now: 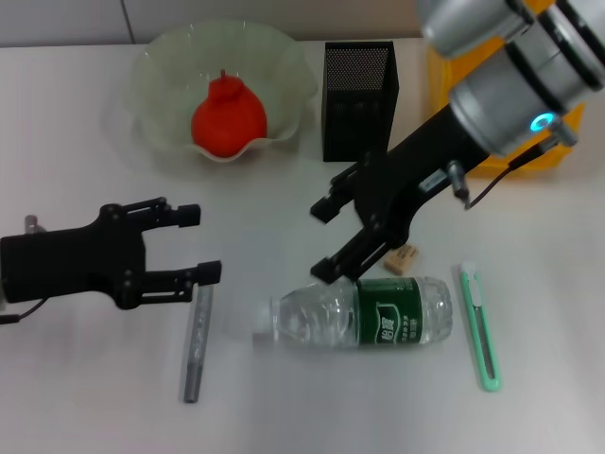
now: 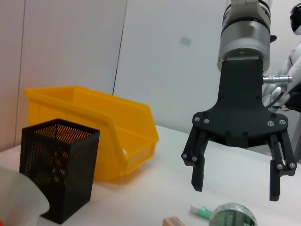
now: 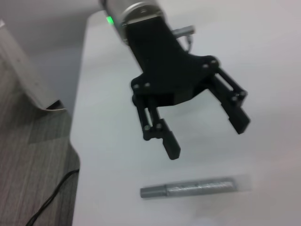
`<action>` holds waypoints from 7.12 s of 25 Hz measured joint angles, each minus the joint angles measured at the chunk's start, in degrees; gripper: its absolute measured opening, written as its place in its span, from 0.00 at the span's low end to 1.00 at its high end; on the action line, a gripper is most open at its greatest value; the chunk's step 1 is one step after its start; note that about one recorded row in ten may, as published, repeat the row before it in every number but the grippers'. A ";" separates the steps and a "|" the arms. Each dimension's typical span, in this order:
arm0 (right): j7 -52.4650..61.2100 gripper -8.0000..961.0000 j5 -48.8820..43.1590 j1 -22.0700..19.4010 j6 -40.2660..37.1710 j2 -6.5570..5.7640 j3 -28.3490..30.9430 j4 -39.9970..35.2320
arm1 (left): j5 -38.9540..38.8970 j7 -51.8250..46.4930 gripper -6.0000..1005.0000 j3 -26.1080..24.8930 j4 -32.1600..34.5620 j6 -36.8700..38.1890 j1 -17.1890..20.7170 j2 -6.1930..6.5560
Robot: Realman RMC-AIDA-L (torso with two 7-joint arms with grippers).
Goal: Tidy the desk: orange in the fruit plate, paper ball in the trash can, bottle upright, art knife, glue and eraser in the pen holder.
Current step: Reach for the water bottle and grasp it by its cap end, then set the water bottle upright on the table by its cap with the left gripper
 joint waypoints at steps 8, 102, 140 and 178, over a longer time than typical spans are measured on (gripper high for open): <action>-2.00 0.87 3.47 -0.28 4.10 0.10 -4.57 2.56 | 0.06 0.14 0.82 0.60 0.47 1.02 1.19 -0.07; -33.35 0.87 18.81 -31.20 -2.55 -2.44 20.41 7.40 | 22.23 -7.53 0.57 6.83 9.71 -11.60 -6.09 -8.54; -32.85 0.87 18.81 -31.46 -3.15 -2.35 22.26 7.40 | 20.98 -7.99 0.45 -3.47 14.52 1.30 -7.85 -8.27; -32.82 0.87 18.81 -31.55 -3.16 -2.35 24.40 8.37 | 10.42 -7.07 0.45 -3.56 15.21 3.59 -9.96 -8.35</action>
